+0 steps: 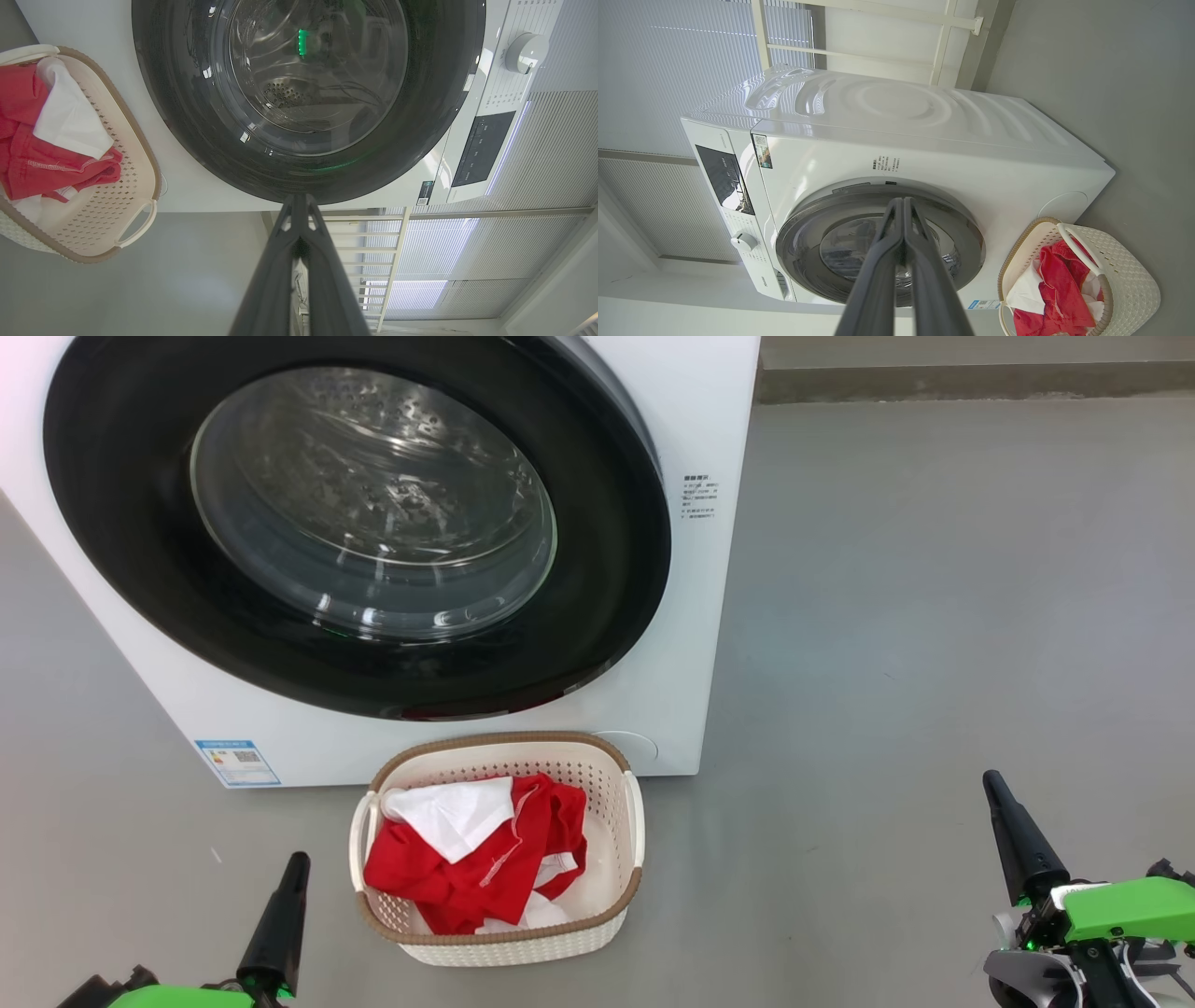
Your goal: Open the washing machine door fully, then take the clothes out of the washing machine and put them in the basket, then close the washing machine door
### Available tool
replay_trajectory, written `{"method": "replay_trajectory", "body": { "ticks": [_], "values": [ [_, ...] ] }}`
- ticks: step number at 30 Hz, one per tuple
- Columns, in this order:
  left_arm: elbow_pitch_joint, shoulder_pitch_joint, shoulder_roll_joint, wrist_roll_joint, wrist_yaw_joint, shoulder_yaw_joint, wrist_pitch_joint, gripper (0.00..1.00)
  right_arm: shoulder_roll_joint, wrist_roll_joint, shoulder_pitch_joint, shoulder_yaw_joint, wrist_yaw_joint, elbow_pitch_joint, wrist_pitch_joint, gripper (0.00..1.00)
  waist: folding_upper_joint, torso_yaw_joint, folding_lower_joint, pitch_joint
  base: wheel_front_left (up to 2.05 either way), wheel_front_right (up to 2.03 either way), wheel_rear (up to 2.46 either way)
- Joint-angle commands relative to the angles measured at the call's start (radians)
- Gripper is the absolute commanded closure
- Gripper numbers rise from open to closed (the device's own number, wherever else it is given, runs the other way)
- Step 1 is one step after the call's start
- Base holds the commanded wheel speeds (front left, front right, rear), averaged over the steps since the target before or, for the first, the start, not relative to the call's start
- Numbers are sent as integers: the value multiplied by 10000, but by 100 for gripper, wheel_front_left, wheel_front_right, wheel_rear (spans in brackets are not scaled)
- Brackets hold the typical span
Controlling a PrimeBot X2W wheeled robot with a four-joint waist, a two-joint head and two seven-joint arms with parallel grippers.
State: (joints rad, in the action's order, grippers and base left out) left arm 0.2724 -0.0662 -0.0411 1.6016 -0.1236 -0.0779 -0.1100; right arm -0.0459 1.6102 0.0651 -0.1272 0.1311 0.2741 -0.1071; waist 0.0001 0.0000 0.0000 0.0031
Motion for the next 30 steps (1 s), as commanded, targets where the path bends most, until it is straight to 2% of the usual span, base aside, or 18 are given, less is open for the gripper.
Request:
{"method": "replay_trajectory", "body": {
  "ticks": [1,30],
  "values": [
    [-274,-418,-91,70,-71,-359,-33,100,-50,-18,428,133,-4,-294,-62,100,-1,0,0,0,0,0,0],
    [-274,-418,-91,71,-71,-358,-32,100,-47,-21,428,129,-4,-293,-65,100,-1,0,0,0,0,0,0]
  ]
}}
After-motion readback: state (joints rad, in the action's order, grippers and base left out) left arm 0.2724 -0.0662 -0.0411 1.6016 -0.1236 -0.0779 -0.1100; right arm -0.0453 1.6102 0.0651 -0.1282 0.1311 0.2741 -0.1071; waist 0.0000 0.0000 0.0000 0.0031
